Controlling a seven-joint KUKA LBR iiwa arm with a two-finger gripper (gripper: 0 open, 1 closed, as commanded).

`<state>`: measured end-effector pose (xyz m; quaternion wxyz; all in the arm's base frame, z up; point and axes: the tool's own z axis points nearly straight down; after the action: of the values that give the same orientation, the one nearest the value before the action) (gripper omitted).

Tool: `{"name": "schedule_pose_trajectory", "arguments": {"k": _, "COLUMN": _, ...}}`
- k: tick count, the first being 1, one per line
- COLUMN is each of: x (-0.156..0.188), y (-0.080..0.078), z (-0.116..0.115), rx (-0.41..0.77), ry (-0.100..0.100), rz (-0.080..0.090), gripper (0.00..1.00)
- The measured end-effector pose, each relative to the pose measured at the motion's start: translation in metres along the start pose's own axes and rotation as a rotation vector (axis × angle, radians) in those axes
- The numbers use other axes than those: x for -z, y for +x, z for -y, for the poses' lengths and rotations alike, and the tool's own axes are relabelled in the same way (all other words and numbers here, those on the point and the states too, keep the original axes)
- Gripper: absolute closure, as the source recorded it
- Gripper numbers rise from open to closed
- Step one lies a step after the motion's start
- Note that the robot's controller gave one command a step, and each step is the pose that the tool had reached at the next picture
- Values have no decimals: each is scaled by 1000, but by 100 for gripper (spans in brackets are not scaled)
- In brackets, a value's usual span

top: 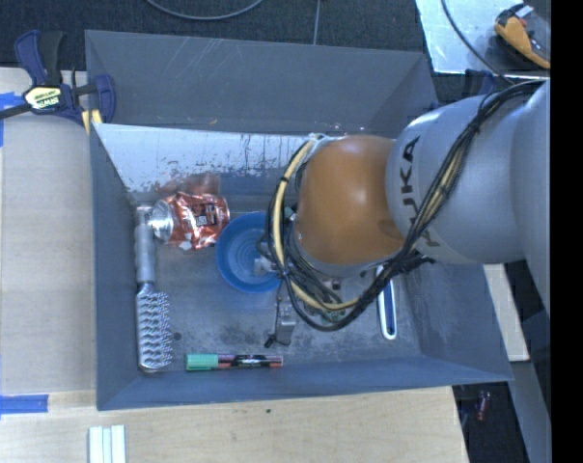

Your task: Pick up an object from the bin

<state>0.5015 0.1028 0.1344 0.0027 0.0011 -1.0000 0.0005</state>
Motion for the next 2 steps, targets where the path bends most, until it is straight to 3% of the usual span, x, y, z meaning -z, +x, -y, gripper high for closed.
{"name": "schedule_pose_trajectory", "arguments": {"k": 1, "x": 4, "y": -2, "z": 0, "rx": -3, "ry": -2, "rz": 8, "gripper": 0}}
{"name": "schedule_pose_trajectory", "arguments": {"k": 2, "x": -62, "y": -70, "z": 32, "rx": -209, "ry": -4, "rz": 14, "gripper": 0}}
